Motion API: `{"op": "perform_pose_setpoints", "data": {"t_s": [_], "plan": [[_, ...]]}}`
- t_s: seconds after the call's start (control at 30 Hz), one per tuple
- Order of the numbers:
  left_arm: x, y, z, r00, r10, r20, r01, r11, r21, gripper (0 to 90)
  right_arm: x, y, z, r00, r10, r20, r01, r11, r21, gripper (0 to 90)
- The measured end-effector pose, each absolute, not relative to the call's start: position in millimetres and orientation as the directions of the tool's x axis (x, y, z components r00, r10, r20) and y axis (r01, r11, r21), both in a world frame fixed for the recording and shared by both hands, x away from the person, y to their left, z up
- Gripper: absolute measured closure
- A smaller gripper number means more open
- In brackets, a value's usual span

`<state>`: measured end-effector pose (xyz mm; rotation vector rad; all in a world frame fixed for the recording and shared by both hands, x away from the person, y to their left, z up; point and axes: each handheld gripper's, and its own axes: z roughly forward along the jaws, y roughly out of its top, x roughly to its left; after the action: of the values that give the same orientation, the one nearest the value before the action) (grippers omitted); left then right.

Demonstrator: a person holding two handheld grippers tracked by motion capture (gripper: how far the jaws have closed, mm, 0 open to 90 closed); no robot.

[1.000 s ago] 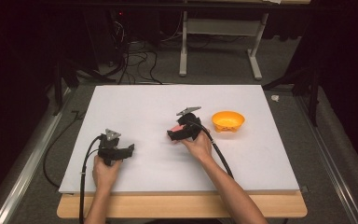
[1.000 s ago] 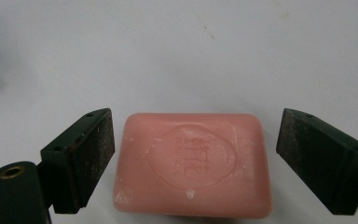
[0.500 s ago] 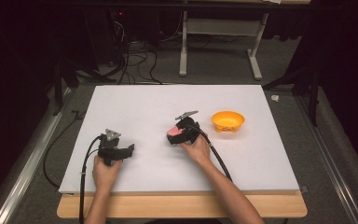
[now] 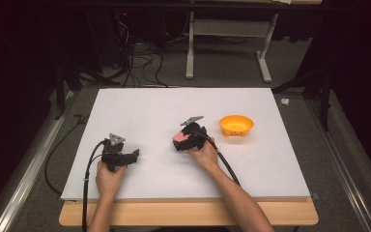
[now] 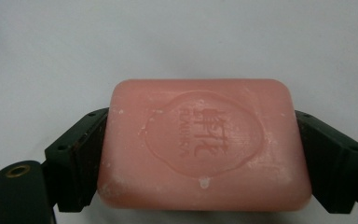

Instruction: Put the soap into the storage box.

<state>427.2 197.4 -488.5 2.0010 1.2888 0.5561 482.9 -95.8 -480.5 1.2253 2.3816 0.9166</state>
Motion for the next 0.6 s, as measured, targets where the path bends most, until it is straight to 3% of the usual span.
{"op": "perform_pose_setpoints", "data": {"t_s": [0.6], "plan": [[427,197,-488,0.418,0.909,-0.01,0.617,-0.275,0.738,21.4,472,-108,-469,-0.606,0.793,0.064,0.603,0.405,0.687,13.9]]}}
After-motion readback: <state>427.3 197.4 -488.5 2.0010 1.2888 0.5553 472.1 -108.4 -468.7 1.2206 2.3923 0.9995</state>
